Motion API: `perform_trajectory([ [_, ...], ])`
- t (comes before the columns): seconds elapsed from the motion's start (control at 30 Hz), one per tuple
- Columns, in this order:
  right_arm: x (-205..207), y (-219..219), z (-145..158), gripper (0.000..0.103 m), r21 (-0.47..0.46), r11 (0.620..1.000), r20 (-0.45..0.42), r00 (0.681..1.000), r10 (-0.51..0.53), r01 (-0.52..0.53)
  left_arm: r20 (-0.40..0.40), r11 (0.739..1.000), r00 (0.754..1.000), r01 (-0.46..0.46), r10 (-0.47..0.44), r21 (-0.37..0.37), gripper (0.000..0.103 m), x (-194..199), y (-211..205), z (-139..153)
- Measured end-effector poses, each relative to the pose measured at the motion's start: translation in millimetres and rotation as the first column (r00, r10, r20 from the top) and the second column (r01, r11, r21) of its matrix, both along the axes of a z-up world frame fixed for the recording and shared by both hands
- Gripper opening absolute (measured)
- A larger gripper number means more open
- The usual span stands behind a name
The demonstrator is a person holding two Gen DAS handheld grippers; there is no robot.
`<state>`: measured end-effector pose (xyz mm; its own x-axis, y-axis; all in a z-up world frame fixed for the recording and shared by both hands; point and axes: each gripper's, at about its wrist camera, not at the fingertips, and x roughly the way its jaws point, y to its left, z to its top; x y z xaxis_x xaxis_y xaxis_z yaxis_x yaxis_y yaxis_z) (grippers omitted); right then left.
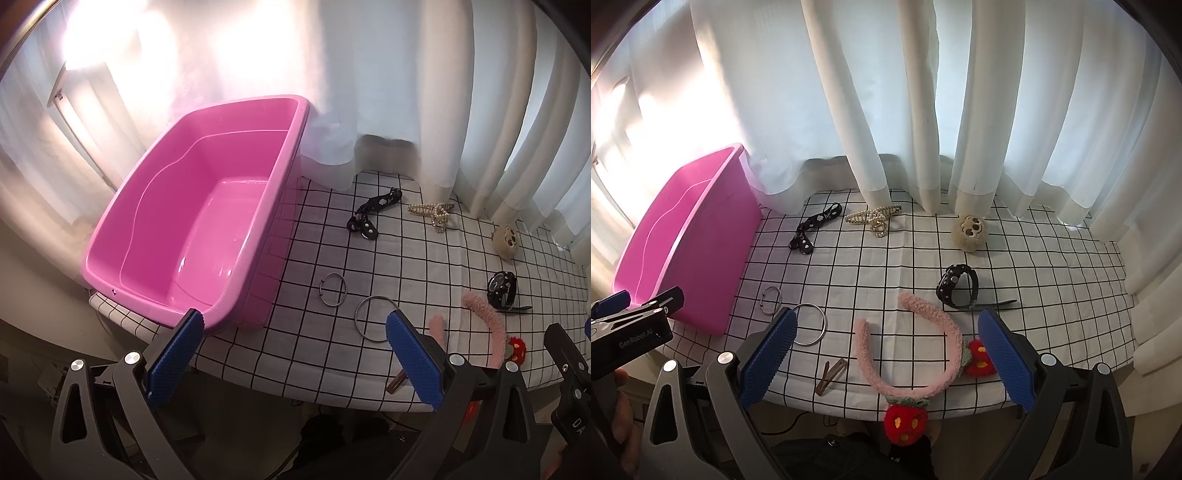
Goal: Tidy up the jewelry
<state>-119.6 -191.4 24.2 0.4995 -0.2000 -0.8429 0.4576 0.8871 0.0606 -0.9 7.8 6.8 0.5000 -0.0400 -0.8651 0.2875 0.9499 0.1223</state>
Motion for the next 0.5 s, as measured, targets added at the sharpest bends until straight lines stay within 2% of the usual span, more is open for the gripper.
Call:
perform_trajectory([
  [0.5, -3.6, -2.2, 0.1, 0.094, 0.005, 1.0, 0.005, 1.0, -0.003, 0.003, 0.007, 1.0, 1.0, 0.005, -0.005, 0.001, 0.097, -5.0, -3.1, 0.3],
])
